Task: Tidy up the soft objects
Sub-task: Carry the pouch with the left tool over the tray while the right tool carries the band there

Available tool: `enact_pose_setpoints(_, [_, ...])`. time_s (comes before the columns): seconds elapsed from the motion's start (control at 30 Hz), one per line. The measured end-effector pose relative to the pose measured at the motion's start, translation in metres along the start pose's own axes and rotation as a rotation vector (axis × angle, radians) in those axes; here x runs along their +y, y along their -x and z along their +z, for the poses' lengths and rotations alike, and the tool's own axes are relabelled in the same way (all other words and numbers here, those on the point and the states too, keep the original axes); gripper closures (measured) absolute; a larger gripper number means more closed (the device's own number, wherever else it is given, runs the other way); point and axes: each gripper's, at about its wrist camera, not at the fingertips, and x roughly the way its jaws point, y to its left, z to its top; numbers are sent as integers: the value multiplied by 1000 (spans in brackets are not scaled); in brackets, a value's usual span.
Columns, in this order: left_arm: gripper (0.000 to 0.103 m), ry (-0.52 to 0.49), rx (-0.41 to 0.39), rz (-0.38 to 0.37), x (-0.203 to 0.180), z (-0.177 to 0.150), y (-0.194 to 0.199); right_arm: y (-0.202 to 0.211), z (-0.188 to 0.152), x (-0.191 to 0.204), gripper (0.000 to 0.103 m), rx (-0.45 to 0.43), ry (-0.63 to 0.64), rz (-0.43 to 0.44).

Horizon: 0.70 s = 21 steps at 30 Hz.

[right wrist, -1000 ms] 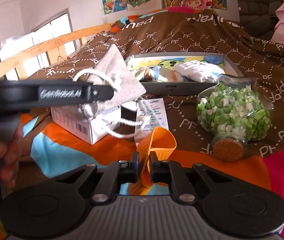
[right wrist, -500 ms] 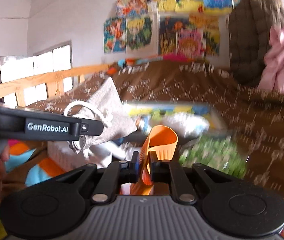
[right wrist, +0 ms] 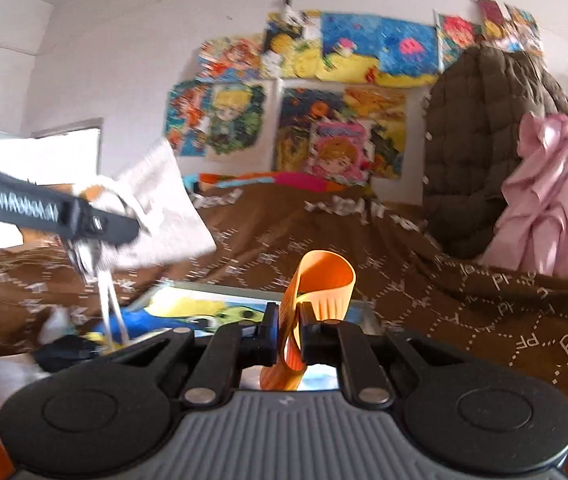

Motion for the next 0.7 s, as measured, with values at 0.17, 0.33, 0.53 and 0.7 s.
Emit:
enact_pose_setpoints(0.17, [64,37,-59,-10,-2,23,-56,-40,-7,-18,92,84,25,-66])
enact_pose_setpoints(0.33, [64,51,-74,-41,-15,23,-109,-61,-11,-24,92,128,43,-103])
enact_pose_setpoints(0.53, [64,112,-7,-51,-13,-7,-146,-81,-12,-26,91,172,56,-95])
enact_pose_setpoints(0.7, [64,150,53,-22,3,-29,-153,-87,-20,-22,89,190,67,-85])
